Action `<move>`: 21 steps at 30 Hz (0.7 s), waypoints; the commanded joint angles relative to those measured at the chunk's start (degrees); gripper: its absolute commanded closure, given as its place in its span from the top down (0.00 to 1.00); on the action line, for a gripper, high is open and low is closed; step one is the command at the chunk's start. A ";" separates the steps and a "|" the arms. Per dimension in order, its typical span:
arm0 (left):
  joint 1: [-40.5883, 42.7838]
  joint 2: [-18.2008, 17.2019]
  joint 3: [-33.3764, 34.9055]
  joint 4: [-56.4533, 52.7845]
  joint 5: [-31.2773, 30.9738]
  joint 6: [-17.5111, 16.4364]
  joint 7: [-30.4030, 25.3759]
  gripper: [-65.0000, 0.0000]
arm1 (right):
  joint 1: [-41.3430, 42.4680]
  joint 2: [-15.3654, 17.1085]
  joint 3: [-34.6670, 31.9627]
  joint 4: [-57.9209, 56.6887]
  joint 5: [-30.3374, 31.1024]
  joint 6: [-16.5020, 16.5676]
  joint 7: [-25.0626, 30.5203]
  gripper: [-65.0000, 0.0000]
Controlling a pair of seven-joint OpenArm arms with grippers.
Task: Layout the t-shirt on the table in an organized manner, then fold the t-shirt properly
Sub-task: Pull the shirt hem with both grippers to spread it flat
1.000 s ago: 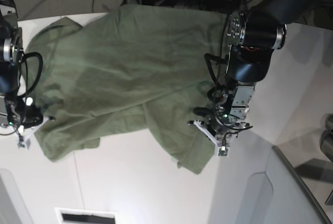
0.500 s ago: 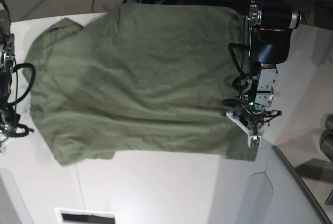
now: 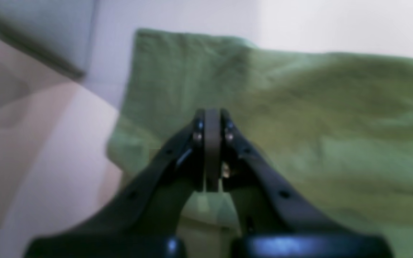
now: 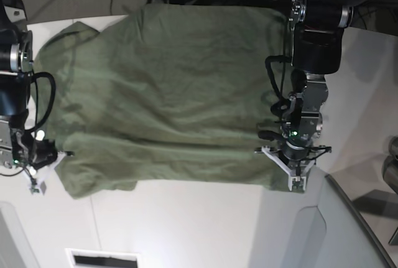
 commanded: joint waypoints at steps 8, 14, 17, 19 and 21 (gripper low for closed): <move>-1.32 -0.61 -0.27 -4.01 0.25 0.77 -1.14 0.00 | 1.92 -1.12 0.22 -0.80 0.15 3.49 -1.76 0.00; -2.29 0.10 -0.27 -5.24 0.25 0.77 -1.23 0.00 | 2.63 -0.86 0.31 -10.39 0.15 -2.13 5.10 0.00; -2.47 0.63 -0.27 -5.33 0.25 0.77 -1.23 0.00 | 2.63 -0.86 0.31 -14.78 0.15 -4.68 12.13 0.00; -3.08 0.71 -0.27 -5.33 0.25 0.77 -1.23 0.00 | 2.63 -0.86 0.22 -15.75 0.15 -7.15 16.26 0.00; -4.23 0.89 -0.18 -6.39 0.25 0.77 -1.23 0.00 | 2.71 -0.77 0.13 -15.75 0.15 -9.26 18.73 0.00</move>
